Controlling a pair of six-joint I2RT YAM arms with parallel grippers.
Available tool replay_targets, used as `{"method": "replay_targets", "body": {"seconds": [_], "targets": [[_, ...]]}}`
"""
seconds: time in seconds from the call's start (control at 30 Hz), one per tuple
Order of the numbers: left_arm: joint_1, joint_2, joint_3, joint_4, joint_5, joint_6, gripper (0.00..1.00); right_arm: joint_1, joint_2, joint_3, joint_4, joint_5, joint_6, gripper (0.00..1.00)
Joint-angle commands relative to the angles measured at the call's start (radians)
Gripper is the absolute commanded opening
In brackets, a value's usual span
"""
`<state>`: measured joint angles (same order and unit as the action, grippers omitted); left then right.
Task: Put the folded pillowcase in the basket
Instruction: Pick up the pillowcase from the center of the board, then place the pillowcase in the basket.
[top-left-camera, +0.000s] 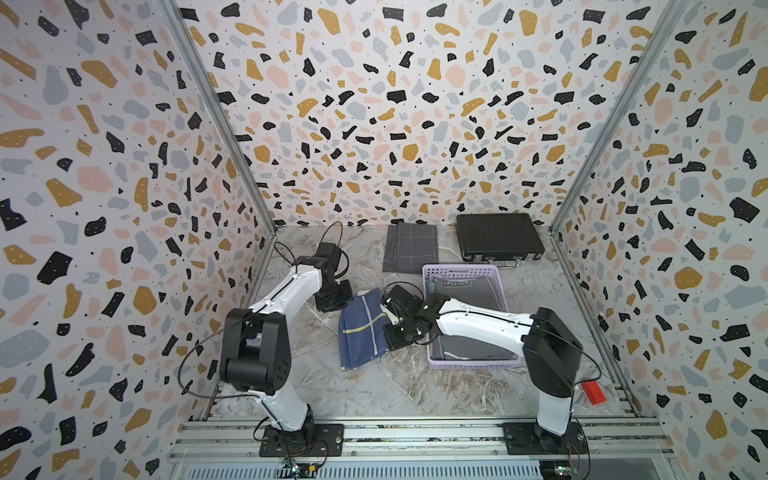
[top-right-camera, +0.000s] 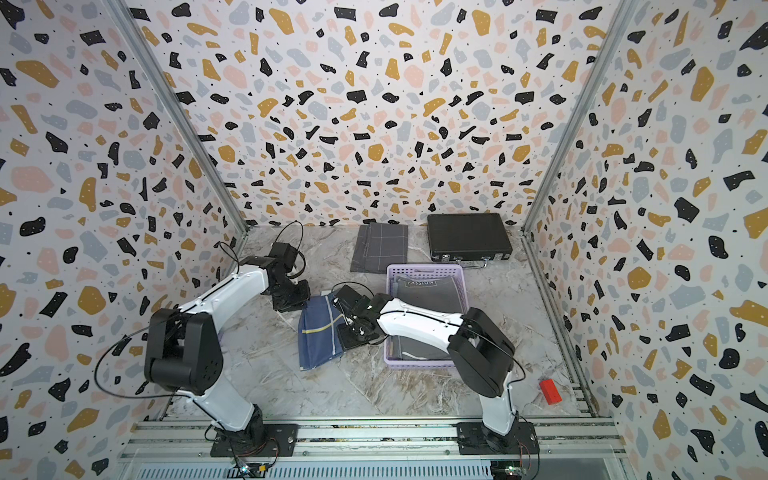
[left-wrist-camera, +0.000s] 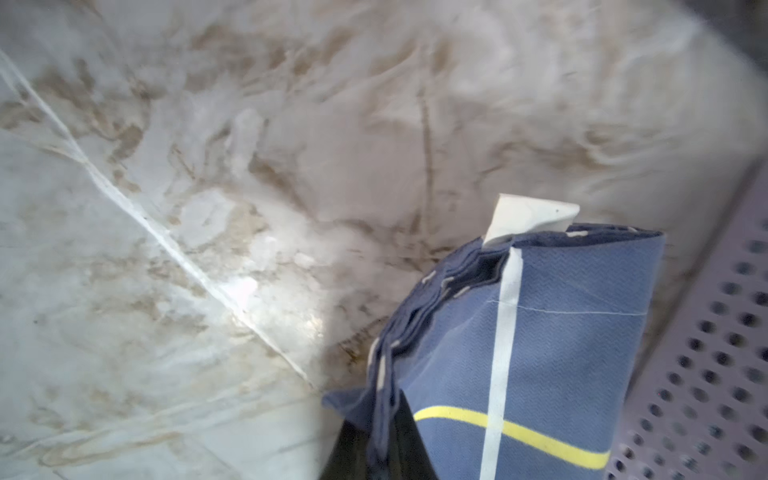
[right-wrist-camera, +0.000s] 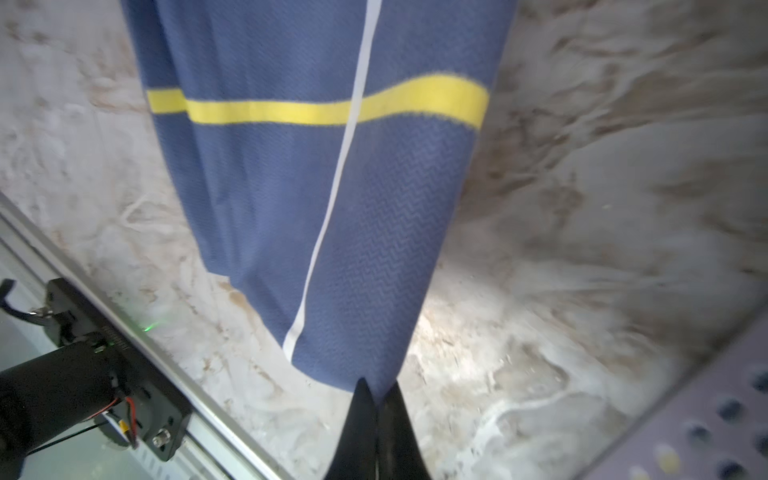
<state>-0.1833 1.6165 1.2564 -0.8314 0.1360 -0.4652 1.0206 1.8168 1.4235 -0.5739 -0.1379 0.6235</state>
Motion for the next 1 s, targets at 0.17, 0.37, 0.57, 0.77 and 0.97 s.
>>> {"method": "replay_targets", "body": {"seconds": [0.17,0.37,0.57,0.77,0.97], "targets": [[-0.177,-0.154,0.101,-0.039,0.003,-0.109,0.07,-0.02,-0.328,-0.12,-0.185,0.202,0.013,0.0],[-0.357,-0.028,0.286,-0.024,0.026,-0.159,0.07,-0.11,-0.583,-0.247,-0.332,0.333,0.002,0.0],[-0.497,0.197,0.51,0.001,0.045,-0.183,0.07,-0.258,-0.74,-0.355,-0.437,0.347,0.008,0.0],[-0.549,0.383,0.652,0.021,0.053,-0.188,0.07,-0.351,-0.773,-0.425,-0.462,0.33,-0.013,0.0],[-0.551,0.538,0.754,0.06,0.074,-0.185,0.07,-0.472,-0.734,-0.519,-0.402,0.293,-0.055,0.0]]}}
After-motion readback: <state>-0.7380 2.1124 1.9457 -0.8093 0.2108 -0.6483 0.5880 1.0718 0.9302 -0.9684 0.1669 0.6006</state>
